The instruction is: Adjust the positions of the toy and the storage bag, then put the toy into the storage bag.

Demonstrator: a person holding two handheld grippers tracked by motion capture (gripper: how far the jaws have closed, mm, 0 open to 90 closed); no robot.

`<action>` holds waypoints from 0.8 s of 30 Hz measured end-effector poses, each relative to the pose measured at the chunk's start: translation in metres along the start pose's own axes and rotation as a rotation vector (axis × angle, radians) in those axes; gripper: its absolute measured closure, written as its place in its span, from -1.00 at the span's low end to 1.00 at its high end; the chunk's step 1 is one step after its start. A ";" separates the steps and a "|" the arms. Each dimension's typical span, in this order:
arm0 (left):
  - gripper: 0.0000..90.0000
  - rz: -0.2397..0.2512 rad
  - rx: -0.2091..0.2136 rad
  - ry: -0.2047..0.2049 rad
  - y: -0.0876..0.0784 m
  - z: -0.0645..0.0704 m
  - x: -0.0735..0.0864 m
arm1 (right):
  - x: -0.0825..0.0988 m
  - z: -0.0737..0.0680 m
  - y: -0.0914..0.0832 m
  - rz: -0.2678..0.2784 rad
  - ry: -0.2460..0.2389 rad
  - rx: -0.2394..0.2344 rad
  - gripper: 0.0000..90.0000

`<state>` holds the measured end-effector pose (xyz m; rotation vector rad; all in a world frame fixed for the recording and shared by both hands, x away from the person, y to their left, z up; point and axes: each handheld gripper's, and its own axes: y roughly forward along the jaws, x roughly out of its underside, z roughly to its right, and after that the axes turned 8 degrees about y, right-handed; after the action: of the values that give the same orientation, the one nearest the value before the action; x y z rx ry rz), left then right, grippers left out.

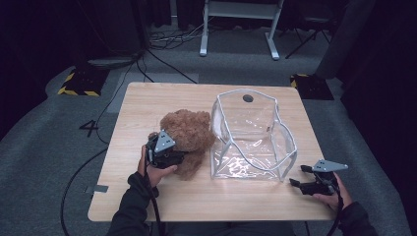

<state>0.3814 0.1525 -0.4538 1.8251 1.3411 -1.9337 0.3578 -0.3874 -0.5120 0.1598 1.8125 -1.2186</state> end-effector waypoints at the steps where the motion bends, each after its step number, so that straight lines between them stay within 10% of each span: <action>1: -0.02 0.000 0.000 -0.004 0.000 0.000 0.000 | 0.000 0.000 0.000 0.000 0.000 0.000 -0.54; 24: 0.15 -0.002 -0.038 -0.026 -0.007 0.009 -0.011 | 0.000 0.001 0.000 0.002 0.008 0.007 -0.54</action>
<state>0.3726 0.1458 -0.4422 1.7754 1.3634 -1.9127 0.3582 -0.3878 -0.5120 0.1707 1.8144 -1.2250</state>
